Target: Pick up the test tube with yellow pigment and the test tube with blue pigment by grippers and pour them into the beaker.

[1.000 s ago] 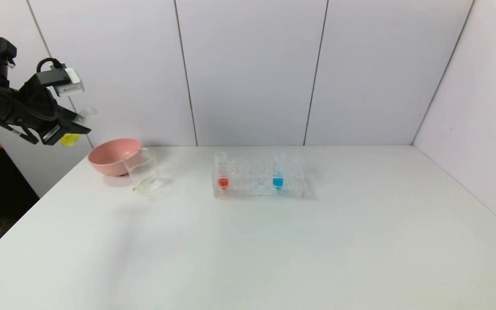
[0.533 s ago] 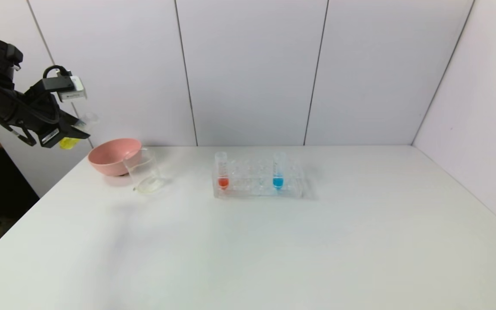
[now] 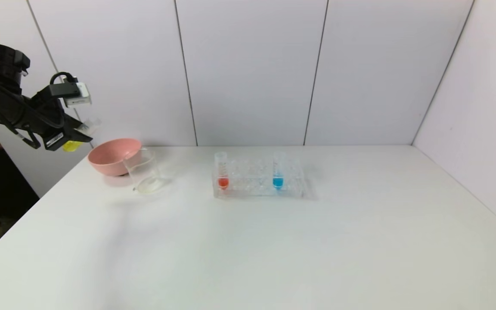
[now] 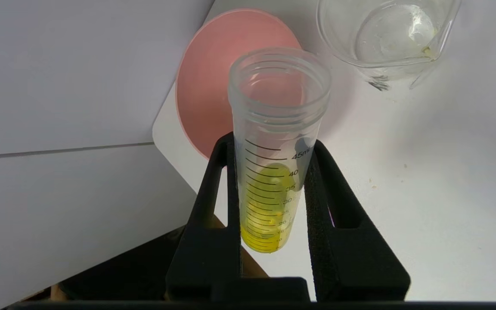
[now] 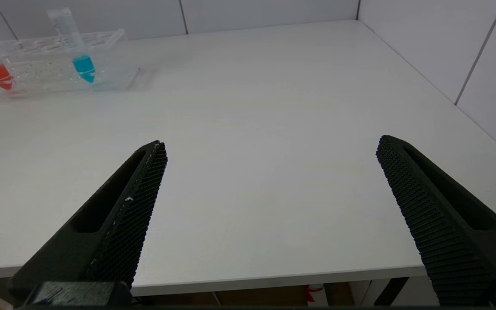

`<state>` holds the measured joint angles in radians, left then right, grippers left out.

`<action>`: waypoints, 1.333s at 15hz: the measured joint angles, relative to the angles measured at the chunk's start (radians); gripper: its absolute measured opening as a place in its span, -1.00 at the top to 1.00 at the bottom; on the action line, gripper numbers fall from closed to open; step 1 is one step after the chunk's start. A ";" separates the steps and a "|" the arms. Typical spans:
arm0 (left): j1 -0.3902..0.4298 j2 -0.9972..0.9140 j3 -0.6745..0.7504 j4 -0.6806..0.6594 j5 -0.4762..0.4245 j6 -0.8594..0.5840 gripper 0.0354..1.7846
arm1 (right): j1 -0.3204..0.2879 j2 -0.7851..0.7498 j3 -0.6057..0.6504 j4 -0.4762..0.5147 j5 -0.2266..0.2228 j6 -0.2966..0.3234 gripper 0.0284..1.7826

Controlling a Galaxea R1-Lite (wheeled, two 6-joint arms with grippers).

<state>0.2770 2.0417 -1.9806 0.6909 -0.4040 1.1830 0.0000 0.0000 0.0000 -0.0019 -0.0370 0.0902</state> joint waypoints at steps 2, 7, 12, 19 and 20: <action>0.000 0.006 0.000 -0.001 0.021 0.013 0.53 | 0.000 0.000 0.000 0.000 0.000 0.000 -0.99; -0.021 0.011 -0.001 -0.026 0.114 0.098 0.53 | 0.000 0.000 0.000 0.000 0.000 0.000 -0.99; -0.060 0.023 -0.001 -0.025 0.118 0.139 0.53 | 0.000 0.000 0.000 0.000 0.000 0.000 -0.99; -0.067 0.031 0.000 -0.026 0.126 0.231 0.53 | 0.000 0.000 0.000 0.000 0.000 0.000 -0.99; -0.068 0.033 0.000 -0.025 0.133 0.233 0.53 | 0.000 0.000 0.000 0.000 0.000 0.000 -0.99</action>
<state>0.2091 2.0749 -1.9806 0.6657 -0.2706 1.4157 0.0000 0.0000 0.0000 -0.0017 -0.0370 0.0898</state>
